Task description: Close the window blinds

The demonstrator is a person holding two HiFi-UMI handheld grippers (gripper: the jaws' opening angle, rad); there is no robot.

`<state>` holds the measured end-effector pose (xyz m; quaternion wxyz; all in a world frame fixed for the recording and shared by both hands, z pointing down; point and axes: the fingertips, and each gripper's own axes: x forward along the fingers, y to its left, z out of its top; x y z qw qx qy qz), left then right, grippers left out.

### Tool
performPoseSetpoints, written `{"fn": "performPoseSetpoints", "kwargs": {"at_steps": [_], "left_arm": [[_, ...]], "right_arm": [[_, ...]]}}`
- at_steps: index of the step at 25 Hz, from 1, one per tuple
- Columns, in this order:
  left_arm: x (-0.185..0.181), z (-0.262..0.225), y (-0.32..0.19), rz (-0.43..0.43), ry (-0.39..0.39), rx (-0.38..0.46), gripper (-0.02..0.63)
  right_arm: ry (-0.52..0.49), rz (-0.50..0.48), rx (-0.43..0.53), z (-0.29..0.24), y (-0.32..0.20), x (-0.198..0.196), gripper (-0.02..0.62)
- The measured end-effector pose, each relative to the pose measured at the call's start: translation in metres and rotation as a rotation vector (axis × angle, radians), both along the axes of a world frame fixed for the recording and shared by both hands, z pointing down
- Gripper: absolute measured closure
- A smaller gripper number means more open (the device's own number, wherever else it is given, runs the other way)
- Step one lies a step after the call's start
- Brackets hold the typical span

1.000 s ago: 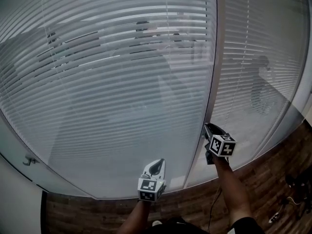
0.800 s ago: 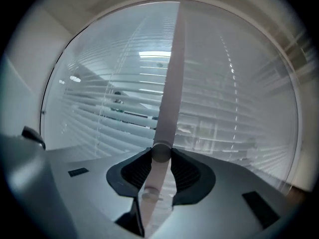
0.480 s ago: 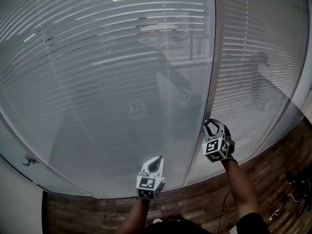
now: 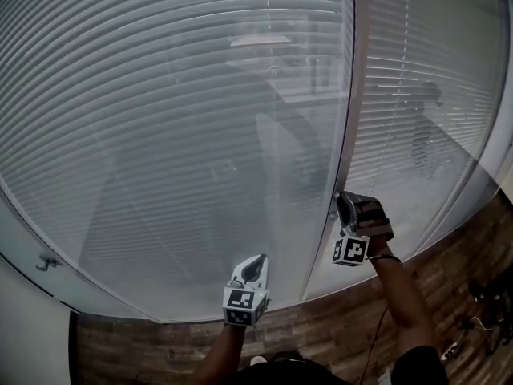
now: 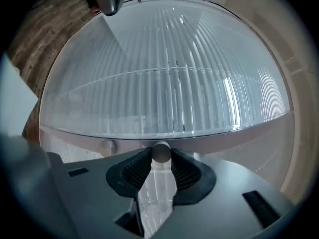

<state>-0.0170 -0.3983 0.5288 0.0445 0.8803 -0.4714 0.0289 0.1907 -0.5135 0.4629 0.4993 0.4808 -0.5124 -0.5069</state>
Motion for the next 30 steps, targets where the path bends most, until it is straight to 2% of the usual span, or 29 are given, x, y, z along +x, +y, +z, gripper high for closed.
{"fn": "performPoseSetpoints", "kwargs": {"at_steps": [11, 16, 20, 23, 26, 28, 30], "left_arm": [[-0.002, -0.002, 0.001, -0.015, -0.013, 0.003, 0.611], [-0.001, -0.001, 0.003, -0.009, -0.011, 0.008, 0.611], [-0.003, 0.01, 0.003, -0.022, -0.033, -0.03, 0.611], [0.001, 0.002, 0.003, -0.016, -0.021, -0.009, 0.611], [0.002, 0.008, 0.001, -0.016, -0.037, -0.005, 0.611], [0.007, 0.008, 0.002, -0.01, -0.02, -0.015, 0.611], [0.01, 0.007, 0.002, -0.012, -0.007, -0.019, 0.611]], "right_arm": [[0.01, -0.005, 0.005, 0.001, -0.001, 0.001, 0.469], [-0.051, -0.015, 0.023, 0.001, 0.006, 0.001, 0.468], [-0.143, -0.018, 0.03, 0.002, 0.02, 0.001, 0.469], [-0.236, -0.022, 0.031, 0.0, 0.033, 0.0, 0.468], [-0.403, -0.026, 0.029, -0.005, 0.049, -0.002, 0.469], [-0.511, -0.025, 0.026, -0.005, 0.06, -0.001, 0.469], [-0.56, -0.021, 0.023, -0.001, 0.071, -0.003, 0.469]]}}
